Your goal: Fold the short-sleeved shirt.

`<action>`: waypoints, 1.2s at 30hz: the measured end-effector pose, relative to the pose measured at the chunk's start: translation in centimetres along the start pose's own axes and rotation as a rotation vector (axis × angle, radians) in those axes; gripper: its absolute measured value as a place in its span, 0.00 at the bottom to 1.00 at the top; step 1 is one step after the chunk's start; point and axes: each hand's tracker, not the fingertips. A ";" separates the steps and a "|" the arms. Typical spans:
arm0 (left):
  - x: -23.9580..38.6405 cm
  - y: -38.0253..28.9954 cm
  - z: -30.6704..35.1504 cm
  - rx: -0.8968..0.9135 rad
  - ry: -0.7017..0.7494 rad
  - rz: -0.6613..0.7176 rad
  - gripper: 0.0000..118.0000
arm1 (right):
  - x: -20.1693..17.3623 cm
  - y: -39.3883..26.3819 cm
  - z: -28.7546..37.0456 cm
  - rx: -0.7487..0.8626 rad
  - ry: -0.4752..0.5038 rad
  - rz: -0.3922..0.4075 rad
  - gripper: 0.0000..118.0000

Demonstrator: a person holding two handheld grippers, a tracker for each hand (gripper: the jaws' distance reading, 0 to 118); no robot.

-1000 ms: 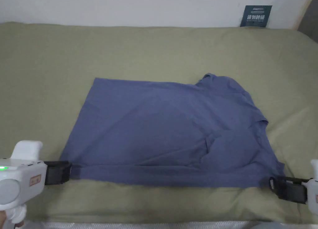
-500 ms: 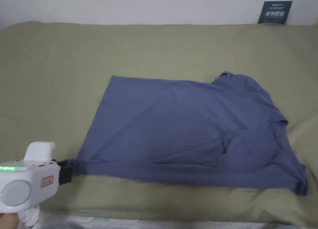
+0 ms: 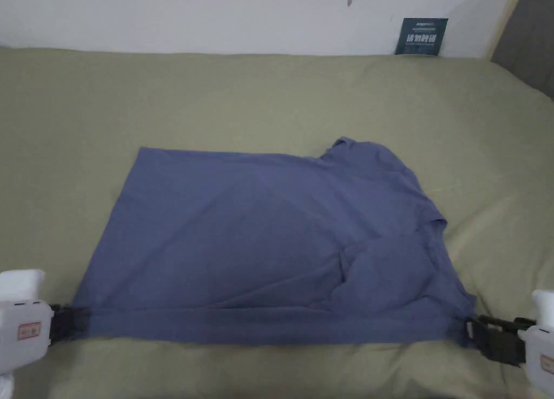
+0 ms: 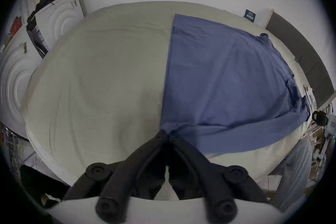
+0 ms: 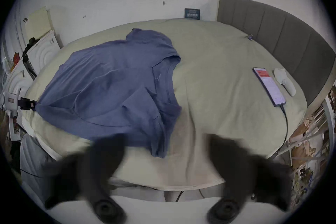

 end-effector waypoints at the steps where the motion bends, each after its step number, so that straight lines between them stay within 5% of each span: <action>1: -0.1 0.0 0.0 0.001 -0.003 0.003 0.01 | 0.1 0.0 -0.4 -0.028 0.024 0.007 0.98; 3: -0.3 0.3 -0.1 0.005 -0.001 0.013 0.01 | -0.3 -0.1 -1.1 -0.020 0.024 0.021 0.92; 4: -0.4 0.3 -0.1 0.007 -0.003 0.016 0.01 | -0.4 -0.1 -1.6 -0.025 0.010 0.036 0.79; 5: -0.5 0.3 -0.1 0.008 -0.005 0.017 0.01 | -0.5 0.0 -2.3 -0.037 0.002 0.044 0.55; 6: -0.4 0.4 -0.1 0.010 0.002 0.013 0.01 | -0.3 0.0 -2.9 -0.040 0.005 0.043 0.20; 7: -0.6 0.5 -0.2 0.010 0.004 0.013 0.01 | -0.4 -0.1 -3.2 -0.043 0.003 0.041 0.01; 12: -0.6 1.3 0.5 0.033 0.010 0.013 0.01 | 0.1 1.7 -2.5 0.001 0.026 -0.029 0.01; 19: -0.1 7.9 1.1 0.119 0.004 0.024 0.01 | -0.7 8.9 -2.4 0.086 0.011 0.001 0.01; 34: 2.5 18.4 -10.4 0.069 0.070 0.035 0.01 | -1.5 18.8 -15.6 -0.040 -0.049 0.021 0.02; 35: 2.7 18.4 -11.0 0.059 0.075 0.030 0.07 | -1.4 18.7 -16.1 -0.046 -0.052 0.022 0.06; 36: 2.8 18.4 -11.5 0.050 0.075 0.021 0.26 | -1.5 18.6 -16.4 -0.052 -0.053 0.024 0.24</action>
